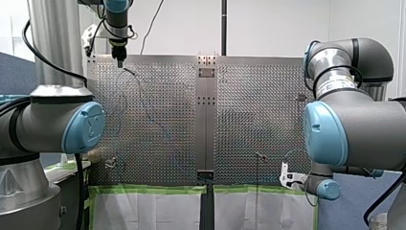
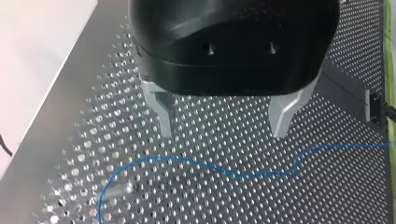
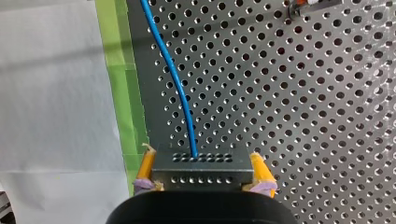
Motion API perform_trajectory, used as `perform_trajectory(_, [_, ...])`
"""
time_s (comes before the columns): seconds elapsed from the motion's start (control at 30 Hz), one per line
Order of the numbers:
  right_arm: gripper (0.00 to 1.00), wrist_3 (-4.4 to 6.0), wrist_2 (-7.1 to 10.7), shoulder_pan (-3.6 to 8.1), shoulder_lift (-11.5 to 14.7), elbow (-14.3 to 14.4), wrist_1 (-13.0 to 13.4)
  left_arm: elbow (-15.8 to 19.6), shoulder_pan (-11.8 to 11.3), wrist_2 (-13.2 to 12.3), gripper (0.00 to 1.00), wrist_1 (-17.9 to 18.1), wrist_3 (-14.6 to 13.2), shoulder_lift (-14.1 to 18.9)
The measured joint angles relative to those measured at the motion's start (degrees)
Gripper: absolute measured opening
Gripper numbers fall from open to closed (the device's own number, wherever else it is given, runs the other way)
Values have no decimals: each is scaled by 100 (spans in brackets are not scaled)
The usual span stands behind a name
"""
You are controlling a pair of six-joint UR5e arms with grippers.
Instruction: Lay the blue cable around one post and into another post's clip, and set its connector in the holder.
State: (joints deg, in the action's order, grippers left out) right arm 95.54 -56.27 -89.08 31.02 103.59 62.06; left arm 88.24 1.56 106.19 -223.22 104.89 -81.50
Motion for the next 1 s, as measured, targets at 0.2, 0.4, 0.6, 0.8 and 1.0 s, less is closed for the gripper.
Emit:
perform_trajectory(0.2, [0,-56,9,0,5,1,0,186,105,-258,100,262,49,0])
perform_trajectory(0.4, [0,-115,-15,18,9,-41,-48,481,367,-560,100,564,305,-61])
perform_trajectory(0.6, [0,-204,-38,88,22,-59,-148,803,686,-881,100,883,559,-327])
perform_trajectory(0.8, [0,-259,-50,146,97,-62,-215,1072,955,-911,100,1154,414,-593])
perform_trajectory(1.0, [0,-306,-45,184,124,-62,-260,1348,1231,-676,100,1429,337,-870])
